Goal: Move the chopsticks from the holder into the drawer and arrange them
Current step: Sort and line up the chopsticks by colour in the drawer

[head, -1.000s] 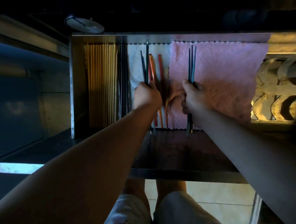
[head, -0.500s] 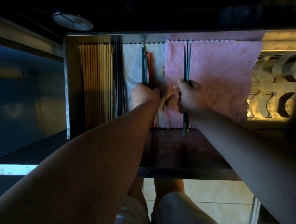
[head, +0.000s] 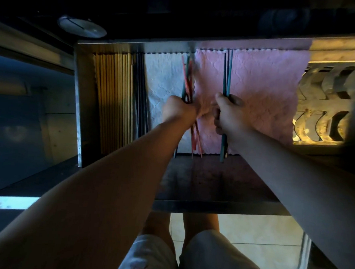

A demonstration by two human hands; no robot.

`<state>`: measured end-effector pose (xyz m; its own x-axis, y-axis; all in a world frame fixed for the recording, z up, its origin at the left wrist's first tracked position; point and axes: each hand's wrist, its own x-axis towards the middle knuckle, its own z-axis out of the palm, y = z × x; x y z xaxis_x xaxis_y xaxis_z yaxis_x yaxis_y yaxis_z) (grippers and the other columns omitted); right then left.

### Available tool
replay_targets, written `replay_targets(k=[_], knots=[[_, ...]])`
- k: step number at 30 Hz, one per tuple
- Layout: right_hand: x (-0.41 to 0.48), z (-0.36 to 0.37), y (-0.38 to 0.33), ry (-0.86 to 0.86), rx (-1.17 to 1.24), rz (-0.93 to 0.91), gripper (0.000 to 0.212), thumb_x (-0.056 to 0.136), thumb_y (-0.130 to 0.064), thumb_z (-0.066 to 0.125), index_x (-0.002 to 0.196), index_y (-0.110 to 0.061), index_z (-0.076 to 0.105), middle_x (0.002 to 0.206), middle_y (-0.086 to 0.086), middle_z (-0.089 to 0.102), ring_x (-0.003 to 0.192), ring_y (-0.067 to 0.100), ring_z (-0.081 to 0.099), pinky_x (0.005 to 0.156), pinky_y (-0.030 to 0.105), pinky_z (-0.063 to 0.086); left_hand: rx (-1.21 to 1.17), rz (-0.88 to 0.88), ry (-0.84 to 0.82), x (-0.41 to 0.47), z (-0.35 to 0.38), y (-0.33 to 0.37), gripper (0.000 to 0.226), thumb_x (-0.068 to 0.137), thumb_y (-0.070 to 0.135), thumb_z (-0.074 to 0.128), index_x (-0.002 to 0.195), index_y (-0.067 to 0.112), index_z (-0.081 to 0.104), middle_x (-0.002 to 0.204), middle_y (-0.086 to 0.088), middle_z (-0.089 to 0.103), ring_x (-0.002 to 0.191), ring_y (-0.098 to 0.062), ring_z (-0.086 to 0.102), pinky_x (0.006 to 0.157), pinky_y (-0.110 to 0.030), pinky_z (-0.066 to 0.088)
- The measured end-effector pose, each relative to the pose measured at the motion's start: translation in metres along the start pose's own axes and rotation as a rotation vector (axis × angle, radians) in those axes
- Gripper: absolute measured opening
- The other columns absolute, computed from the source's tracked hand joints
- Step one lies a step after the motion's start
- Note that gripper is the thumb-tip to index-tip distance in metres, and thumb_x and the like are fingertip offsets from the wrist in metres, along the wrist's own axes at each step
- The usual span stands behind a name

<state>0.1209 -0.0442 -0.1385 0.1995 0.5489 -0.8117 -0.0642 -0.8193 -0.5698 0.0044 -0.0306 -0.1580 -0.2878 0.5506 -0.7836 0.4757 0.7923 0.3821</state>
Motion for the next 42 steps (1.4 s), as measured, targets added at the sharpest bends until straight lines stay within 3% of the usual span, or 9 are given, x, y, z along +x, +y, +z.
replay_targets(k=[5, 9, 13, 17, 20, 26, 30, 35, 42], knots=[[0.006, -0.008, 0.002, 0.051, -0.012, 0.022, 0.02, 0.094, -0.034, 0.049, 0.091, -0.016, 0.056, 0.057, 0.001, 0.042, 0.033, 0.009, 0.037, 0.037, 0.015, 0.028, 0.062, 0.075, -0.12, -0.008, 0.015, 0.015, 0.03, 0.082, 0.035, 0.073, 0.086, 0.005, 0.069, 0.073, -0.008, 0.064, 0.072, -0.024, 0.066, 0.051, -0.025, 0.043], [0.008, -0.009, 0.006, 0.058, -0.09, -0.014, 0.033, 0.095, -0.039, 0.047, 0.093, -0.009, 0.06, 0.061, 0.006, 0.044, 0.043, 0.016, 0.04, 0.044, 0.019, 0.03, -0.006, 0.085, -0.056, -0.012, 0.012, 0.008, 0.037, 0.087, 0.042, 0.066, 0.063, 0.015, 0.056, 0.058, 0.0, 0.054, 0.06, -0.024, 0.058, 0.047, -0.026, 0.035], [0.001, 0.002, 0.005, 0.016, -0.041, -0.038, 0.038, 0.098, -0.035, 0.043, 0.071, -0.012, 0.057, 0.049, 0.003, 0.041, 0.03, 0.011, 0.034, 0.038, 0.013, 0.027, -0.095, 0.036, 0.037, -0.014, -0.006, -0.011, 0.037, 0.097, 0.04, 0.046, 0.099, 0.009, 0.065, 0.096, -0.01, 0.068, 0.089, -0.03, 0.062, 0.07, -0.031, 0.046], [-0.004, 0.021, 0.006, -0.052, -0.079, -0.074, 0.027, 0.099, -0.022, 0.046, 0.081, -0.006, 0.056, 0.039, -0.005, 0.049, 0.028, 0.005, 0.041, 0.032, 0.013, 0.033, -0.225, -0.033, -0.016, -0.01, -0.026, -0.031, 0.028, 0.1, 0.024, 0.04, 0.107, 0.014, 0.064, 0.113, -0.021, 0.067, 0.102, -0.038, 0.063, 0.08, -0.042, 0.051], [-0.002, 0.041, 0.01, -0.14, -0.153, 0.019, 0.017, 0.097, -0.019, 0.051, 0.101, -0.003, 0.058, 0.066, 0.006, 0.058, 0.05, 0.014, 0.059, 0.048, 0.022, 0.053, -0.297, -0.061, -0.021, 0.001, -0.037, -0.04, 0.027, 0.101, 0.02, 0.04, 0.116, 0.011, 0.061, 0.108, -0.02, 0.067, 0.09, -0.03, 0.066, 0.075, -0.038, 0.052], [0.013, 0.077, 0.02, -0.182, -0.433, 0.073, 0.024, 0.085, -0.011, 0.061, 0.109, -0.008, 0.062, 0.103, 0.02, 0.065, 0.09, 0.035, 0.066, 0.076, 0.051, 0.058, -0.252, -0.051, 0.017, 0.014, -0.058, -0.055, 0.02, 0.098, 0.018, 0.052, 0.115, 0.014, 0.06, 0.099, -0.008, 0.068, 0.083, -0.023, 0.069, 0.07, -0.045, 0.061], [0.019, 0.089, 0.022, -0.149, -0.562, -0.024, 0.036, 0.089, -0.019, 0.061, 0.123, -0.007, 0.058, 0.112, 0.011, 0.058, 0.103, 0.028, 0.059, 0.085, 0.032, 0.049, -0.118, -0.043, -0.029, 0.019, -0.064, -0.069, 0.027, 0.088, 0.012, 0.066, 0.114, 0.017, 0.062, 0.091, -0.002, 0.068, 0.075, -0.015, 0.068, 0.066, -0.038, 0.062], [0.022, 0.096, 0.027, -0.058, -0.646, -0.079, 0.037, 0.093, -0.032, 0.054, 0.123, -0.01, 0.056, 0.114, 0.014, 0.06, 0.103, 0.031, 0.06, 0.089, 0.039, 0.051, -0.052, 0.011, -0.02, 0.021, -0.069, -0.071, 0.034, 0.085, 0.004, 0.065, 0.118, 0.013, 0.062, 0.093, -0.001, 0.067, 0.076, -0.013, 0.064, 0.054, -0.025, 0.054], [0.022, 0.108, 0.032, -0.007, -0.694, -0.113, 0.032, 0.084, -0.016, 0.061, 0.114, -0.007, 0.061, 0.114, 0.014, 0.063, 0.106, 0.03, 0.061, 0.091, 0.033, 0.052, 0.094, 0.132, 0.022, 0.017, -0.08, -0.072, 0.033, 0.085, 0.008, 0.067, 0.116, 0.016, 0.057, 0.085, 0.01, 0.051, 0.081, -0.009, 0.055, 0.05, -0.013, 0.035]])
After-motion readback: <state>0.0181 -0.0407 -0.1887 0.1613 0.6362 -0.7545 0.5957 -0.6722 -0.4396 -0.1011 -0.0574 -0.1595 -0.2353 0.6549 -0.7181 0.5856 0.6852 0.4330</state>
